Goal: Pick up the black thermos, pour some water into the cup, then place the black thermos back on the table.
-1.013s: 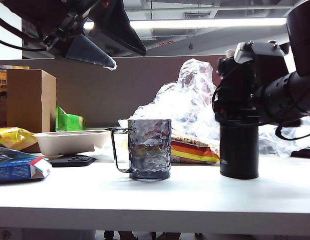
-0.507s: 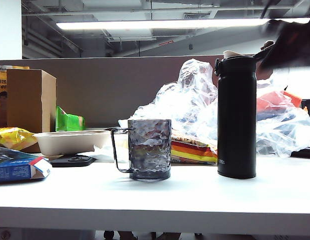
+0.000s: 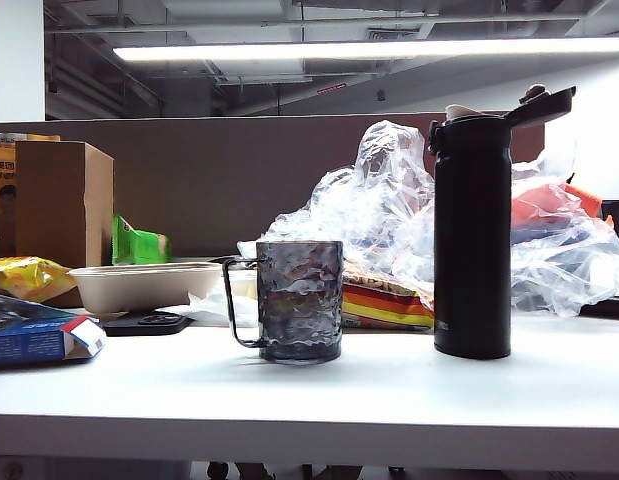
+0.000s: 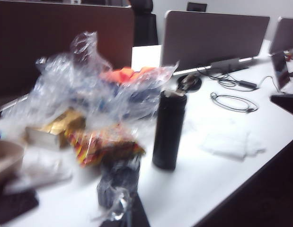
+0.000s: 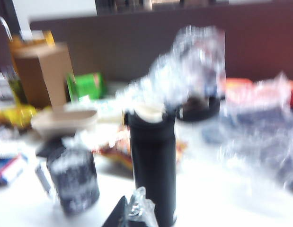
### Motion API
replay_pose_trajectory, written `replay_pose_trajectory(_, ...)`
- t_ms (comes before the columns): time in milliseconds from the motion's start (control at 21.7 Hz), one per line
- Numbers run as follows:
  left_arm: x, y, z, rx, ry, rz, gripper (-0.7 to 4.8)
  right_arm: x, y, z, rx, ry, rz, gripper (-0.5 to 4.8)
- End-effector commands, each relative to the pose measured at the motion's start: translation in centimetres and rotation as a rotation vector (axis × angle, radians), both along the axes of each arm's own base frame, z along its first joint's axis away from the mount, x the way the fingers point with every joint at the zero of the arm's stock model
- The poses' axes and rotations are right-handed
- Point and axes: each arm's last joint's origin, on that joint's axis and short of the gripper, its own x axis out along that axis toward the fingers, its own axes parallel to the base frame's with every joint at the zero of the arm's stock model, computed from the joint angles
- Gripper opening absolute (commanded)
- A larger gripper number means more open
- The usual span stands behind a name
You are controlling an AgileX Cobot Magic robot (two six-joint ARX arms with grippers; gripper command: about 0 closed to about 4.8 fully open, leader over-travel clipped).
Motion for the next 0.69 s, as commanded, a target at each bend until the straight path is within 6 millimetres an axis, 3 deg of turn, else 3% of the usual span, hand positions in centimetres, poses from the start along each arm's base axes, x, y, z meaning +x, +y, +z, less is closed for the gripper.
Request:
replay_pose_trajectory(46, 1.2, -0.9, -4.7, -0.109, 0.095, 0.012, -0.06, 1.2, 0.8, -3.2, 0.015, 0.064, 0.051, -0.08)
replay_pose_trajectory(230, 3.4, -2.6, -10.1, -0.12, 0.087, 0.01, -0.06, 2.6, 1.4, -7.2, 0.073, 0.078, 0.018, -0.08)
replay_pose_trajectory(368, 4.0, -3.0, -12.7, -0.131, 0.146, 0.01, -0.06, 2.8, 1.5, -8.4, 0.088, 0.102, 0.0, -0.08)
replay_pose_trajectory(599, 4.2, -3.0, -13.9, -0.079, 0.173, 0.037, -0.06, 2.8, 1.4, -9.3, 0.047, 0.179, -0.01, -0.08)
replay_pose_trajectory(691, 4.2, -3.1, -14.0, -0.074, 0.178, 0.034, -0.03, 2.7, 1.4, -9.6, 0.033, 0.208, -0.008, 0.18)
